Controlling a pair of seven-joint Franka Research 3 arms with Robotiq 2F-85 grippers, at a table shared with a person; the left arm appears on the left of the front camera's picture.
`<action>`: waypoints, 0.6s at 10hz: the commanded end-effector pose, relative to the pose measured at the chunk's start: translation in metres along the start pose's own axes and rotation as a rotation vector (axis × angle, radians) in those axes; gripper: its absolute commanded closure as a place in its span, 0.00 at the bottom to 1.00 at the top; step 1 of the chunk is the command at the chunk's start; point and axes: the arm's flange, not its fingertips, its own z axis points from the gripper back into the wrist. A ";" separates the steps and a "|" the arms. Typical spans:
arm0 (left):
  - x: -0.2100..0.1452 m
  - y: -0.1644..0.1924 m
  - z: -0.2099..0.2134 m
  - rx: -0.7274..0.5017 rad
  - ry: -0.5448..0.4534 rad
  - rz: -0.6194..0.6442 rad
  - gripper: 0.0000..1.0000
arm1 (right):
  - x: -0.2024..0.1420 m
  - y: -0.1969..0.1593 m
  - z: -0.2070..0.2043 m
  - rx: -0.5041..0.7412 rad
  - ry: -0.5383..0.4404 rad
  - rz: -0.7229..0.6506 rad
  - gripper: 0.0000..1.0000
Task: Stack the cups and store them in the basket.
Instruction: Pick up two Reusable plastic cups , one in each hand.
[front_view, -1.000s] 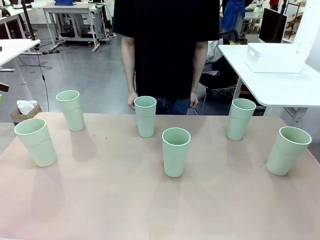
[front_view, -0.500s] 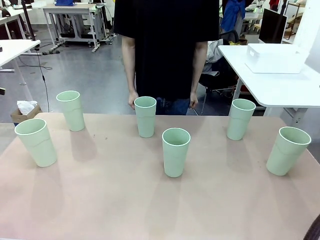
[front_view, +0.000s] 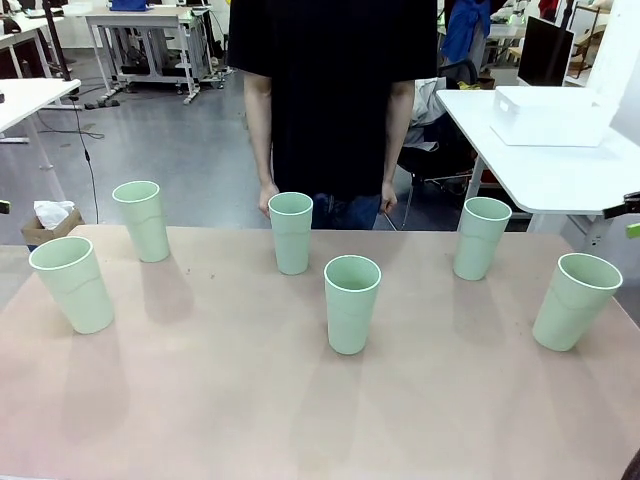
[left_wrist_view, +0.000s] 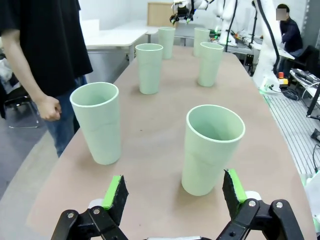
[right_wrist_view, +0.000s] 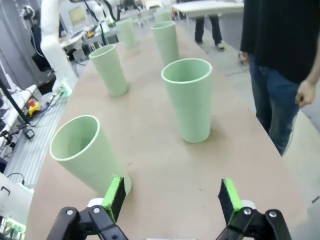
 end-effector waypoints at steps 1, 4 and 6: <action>0.000 -0.001 0.001 -0.009 -0.015 -0.012 0.00 | 0.010 0.019 -0.008 -0.066 -0.056 -0.002 0.00; 0.000 0.000 0.000 0.000 0.000 0.000 0.00 | 0.000 0.000 0.000 0.000 0.000 0.000 0.00; -0.006 0.001 -0.002 -0.003 -0.004 0.006 0.00 | -0.010 0.004 -0.011 0.073 -0.019 0.087 0.00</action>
